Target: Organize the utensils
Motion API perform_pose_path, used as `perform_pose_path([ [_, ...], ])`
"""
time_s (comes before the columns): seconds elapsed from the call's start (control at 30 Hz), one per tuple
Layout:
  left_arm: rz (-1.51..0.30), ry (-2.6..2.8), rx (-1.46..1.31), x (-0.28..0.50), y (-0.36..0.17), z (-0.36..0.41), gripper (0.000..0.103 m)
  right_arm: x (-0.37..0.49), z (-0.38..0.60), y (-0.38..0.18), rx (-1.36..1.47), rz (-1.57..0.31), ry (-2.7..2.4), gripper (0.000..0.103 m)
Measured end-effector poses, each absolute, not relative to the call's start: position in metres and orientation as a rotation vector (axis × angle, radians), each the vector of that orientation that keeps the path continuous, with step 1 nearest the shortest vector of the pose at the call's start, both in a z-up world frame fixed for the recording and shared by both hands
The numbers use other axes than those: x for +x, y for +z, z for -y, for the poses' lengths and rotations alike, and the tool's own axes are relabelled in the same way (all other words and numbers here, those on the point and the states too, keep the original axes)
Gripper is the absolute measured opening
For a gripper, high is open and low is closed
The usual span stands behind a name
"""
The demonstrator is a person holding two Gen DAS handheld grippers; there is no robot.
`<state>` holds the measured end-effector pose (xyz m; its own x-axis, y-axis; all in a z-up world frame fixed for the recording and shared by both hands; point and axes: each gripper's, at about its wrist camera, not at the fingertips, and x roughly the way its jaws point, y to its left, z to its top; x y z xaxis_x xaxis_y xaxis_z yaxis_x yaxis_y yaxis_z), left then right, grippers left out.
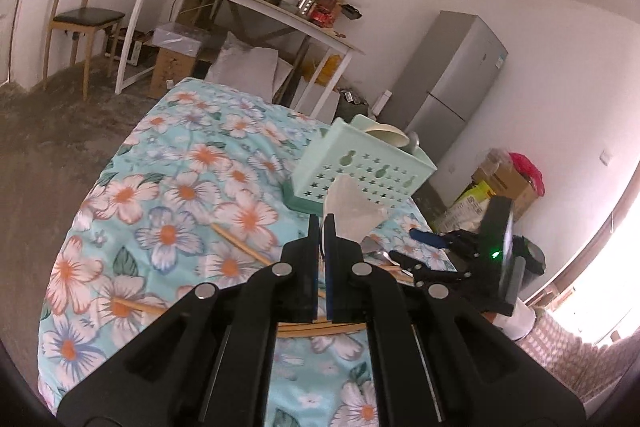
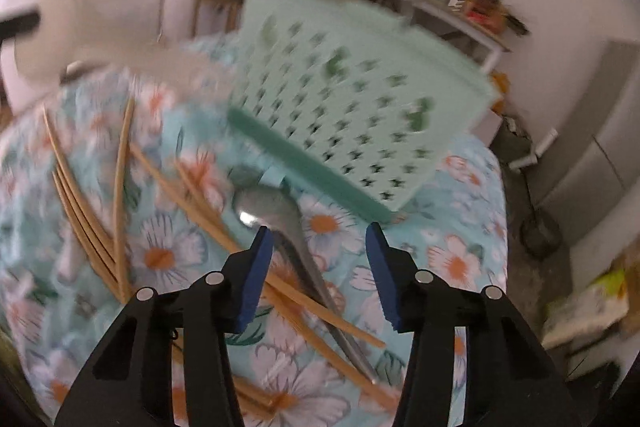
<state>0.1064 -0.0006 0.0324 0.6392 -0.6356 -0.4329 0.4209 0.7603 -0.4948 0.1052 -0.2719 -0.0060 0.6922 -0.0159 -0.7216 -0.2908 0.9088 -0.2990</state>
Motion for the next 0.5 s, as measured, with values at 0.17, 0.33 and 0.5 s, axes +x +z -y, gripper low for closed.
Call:
perform_pose_path([
  [0.17, -0.638, -0.617, -0.409, 0.115, 0.022, -0.008, 0.001, 0.116, 0.257, -0.023, -0.536, -0.868, 0.19, 0.043],
  [0.33, -0.653, -0.614, -0.438, 0.12, 0.012, -0.015, 0.001, 0.123, 0.239, -0.029, -0.657, -0.886, 0.217, 0.043],
  [0.5, -0.659, -0.605, -0.464, 0.124, 0.004, -0.021, 0.001, 0.123, 0.211, -0.035, -0.838, -0.824, 0.202, 0.041],
])
